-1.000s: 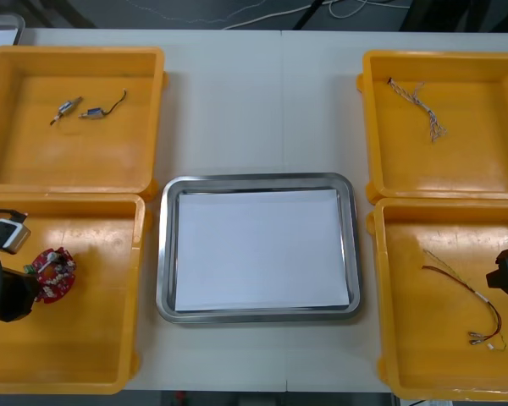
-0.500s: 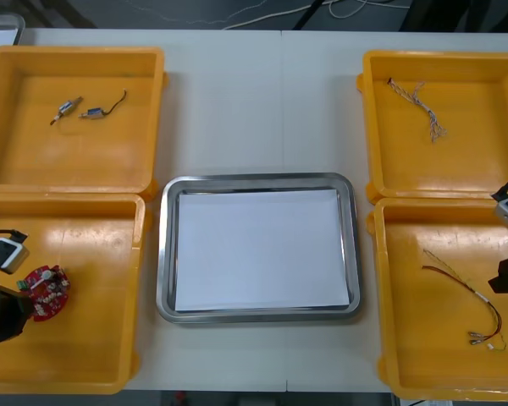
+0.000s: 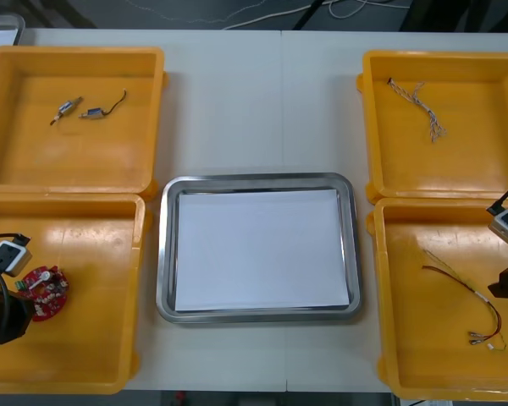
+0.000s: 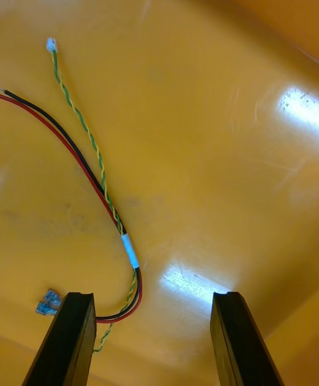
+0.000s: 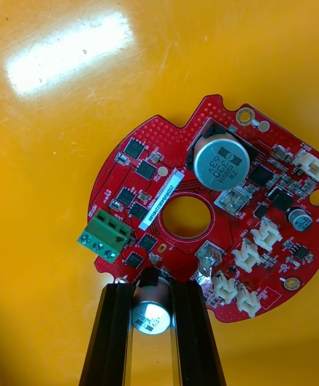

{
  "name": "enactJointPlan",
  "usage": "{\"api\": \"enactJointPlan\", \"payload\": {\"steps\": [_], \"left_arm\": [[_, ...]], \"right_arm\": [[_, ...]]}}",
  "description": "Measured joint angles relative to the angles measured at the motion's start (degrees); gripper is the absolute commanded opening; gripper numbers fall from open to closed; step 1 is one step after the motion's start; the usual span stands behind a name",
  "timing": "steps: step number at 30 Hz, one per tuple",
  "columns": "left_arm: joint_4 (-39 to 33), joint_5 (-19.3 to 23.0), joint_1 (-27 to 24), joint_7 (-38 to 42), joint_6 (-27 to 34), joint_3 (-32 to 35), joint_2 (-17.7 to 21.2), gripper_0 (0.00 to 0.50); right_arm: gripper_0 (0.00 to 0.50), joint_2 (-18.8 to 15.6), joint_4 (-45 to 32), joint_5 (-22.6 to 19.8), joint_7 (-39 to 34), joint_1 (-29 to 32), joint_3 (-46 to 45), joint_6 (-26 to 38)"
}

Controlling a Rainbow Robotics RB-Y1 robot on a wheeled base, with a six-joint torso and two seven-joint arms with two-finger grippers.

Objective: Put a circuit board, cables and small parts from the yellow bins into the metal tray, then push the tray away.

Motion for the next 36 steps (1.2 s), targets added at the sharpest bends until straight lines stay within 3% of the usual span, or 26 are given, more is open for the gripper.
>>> {"api": "enactJointPlan", "payload": {"steps": [5,6,11,17,21,29,36], "left_arm": [[-0.1,0.0,0.0,0.0,-0.1,0.0,-0.1,0.000],[-0.1,0.0,0.0,0.0,-0.1,-0.1,-0.1,0.020],[-0.3,0.0,0.0,0.0,-0.1,-0.2,-0.1,0.252],[-0.3,0.0,0.0,0.0,-0.1,-0.9,-0.1,0.352],[-1.3,0.7,-0.2,0.0,1.4,-1.0,-0.1,0.389],[-2.2,6.6,-3.9,0.0,11.0,0.1,-0.1,0.454],[-2.2,9.3,-6.5,0.0,12.0,0.6,0.0,0.456]], "right_arm": [[0.500,0.0,0.0,0.9,0.0,1.3,0.2,-2.6],[0.500,0.0,0.0,1.1,0.0,1.4,0.4,-3.0],[0.500,0.0,0.6,1.7,0.0,1.7,1.6,-4.4],[0.500,0.6,2.9,2.4,0.3,1.7,2.4,-5.5],[0.500,1.3,4.8,2.9,0.4,1.7,2.6,-6.6],[0.500,2.7,5.4,4.8,2.6,1.7,3.8,-6.9],[0.500,3.4,5.4,6.2,2.6,1.8,5.4,-7.2]]}}
